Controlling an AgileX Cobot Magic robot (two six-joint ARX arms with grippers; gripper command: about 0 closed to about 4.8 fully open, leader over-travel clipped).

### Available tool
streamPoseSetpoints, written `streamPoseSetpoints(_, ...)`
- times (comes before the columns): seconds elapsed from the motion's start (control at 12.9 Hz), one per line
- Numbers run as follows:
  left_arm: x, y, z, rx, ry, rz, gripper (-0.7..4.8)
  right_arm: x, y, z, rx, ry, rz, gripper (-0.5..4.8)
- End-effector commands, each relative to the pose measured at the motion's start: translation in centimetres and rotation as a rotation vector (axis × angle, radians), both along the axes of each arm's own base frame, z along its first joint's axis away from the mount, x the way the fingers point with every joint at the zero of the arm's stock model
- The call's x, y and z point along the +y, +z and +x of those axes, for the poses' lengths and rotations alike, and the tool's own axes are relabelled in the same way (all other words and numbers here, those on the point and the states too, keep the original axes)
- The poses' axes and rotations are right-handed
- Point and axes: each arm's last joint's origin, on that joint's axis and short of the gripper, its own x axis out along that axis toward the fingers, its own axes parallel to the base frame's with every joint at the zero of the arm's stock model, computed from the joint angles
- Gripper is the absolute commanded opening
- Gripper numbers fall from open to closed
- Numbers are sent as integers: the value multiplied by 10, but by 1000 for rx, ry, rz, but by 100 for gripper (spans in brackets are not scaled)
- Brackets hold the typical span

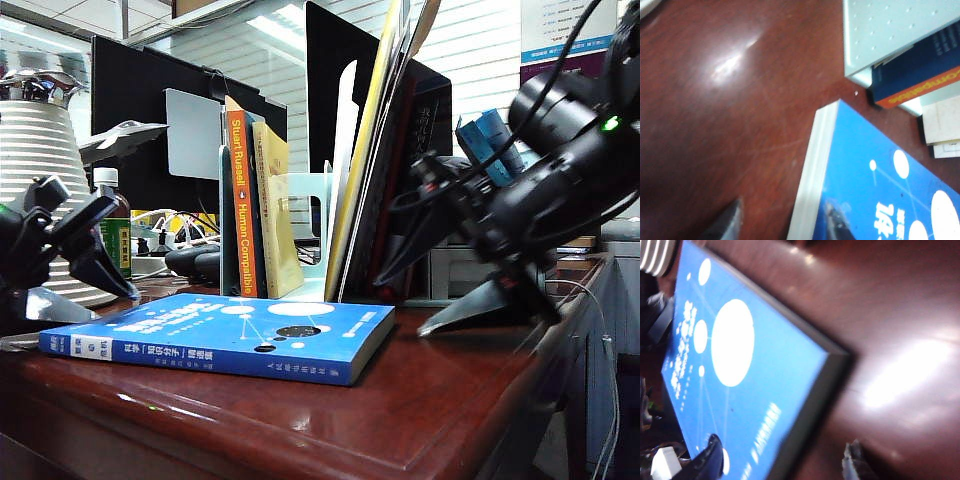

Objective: Pick up the blue book and put it on the bookshelf.

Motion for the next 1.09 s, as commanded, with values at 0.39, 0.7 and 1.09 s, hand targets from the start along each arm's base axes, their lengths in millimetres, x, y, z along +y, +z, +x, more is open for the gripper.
streamPoseSetpoints(0.39, -2, -5, -3, 36, -64, -31, 214, 29, -13, 2, -7, 47, 59, 308)
streamPoseSetpoints(0.7, -7, -2, -3, 15, -181, -106, 205, 31, -10, 4, -40, 73, 95, 305)
streamPoseSetpoints(1.09, -15, 19, 7, -85, -383, -222, 152, 31, -7, 5, -69, 74, 106, 306)
